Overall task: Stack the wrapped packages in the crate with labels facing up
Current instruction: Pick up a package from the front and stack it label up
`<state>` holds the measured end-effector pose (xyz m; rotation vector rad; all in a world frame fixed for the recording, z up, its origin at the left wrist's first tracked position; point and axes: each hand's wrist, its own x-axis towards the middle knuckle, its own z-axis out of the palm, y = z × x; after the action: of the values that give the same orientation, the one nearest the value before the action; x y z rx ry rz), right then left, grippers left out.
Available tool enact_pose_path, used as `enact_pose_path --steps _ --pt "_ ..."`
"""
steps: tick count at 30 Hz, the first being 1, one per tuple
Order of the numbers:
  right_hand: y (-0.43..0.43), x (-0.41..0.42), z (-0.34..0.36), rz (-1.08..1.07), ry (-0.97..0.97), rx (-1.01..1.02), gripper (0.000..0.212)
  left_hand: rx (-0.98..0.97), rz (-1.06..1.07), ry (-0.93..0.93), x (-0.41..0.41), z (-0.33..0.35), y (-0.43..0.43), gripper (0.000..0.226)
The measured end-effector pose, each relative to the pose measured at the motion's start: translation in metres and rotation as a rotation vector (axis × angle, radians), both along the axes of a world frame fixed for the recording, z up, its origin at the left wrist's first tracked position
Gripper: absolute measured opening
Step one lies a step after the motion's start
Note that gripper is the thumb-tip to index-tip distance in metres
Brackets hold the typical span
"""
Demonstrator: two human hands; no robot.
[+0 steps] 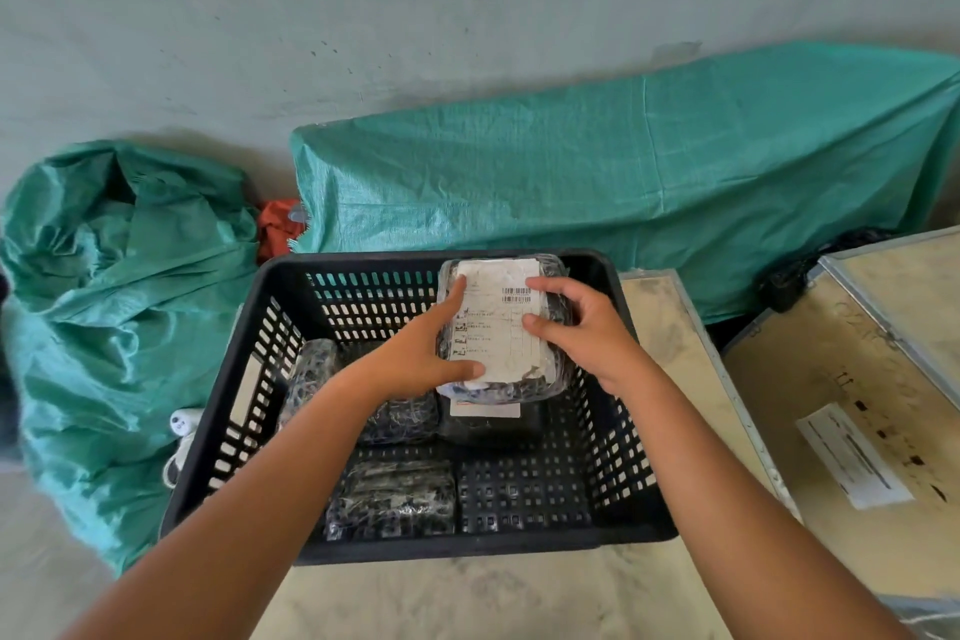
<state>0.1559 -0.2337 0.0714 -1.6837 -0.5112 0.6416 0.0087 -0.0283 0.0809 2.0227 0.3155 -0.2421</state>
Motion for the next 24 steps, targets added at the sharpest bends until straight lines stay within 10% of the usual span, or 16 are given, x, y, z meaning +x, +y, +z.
enact_pose_path --steps 24 --pt "0.021 0.005 -0.079 -0.009 -0.060 -0.353 0.057 0.118 -0.001 0.236 0.026 -0.090 0.007 0.119"
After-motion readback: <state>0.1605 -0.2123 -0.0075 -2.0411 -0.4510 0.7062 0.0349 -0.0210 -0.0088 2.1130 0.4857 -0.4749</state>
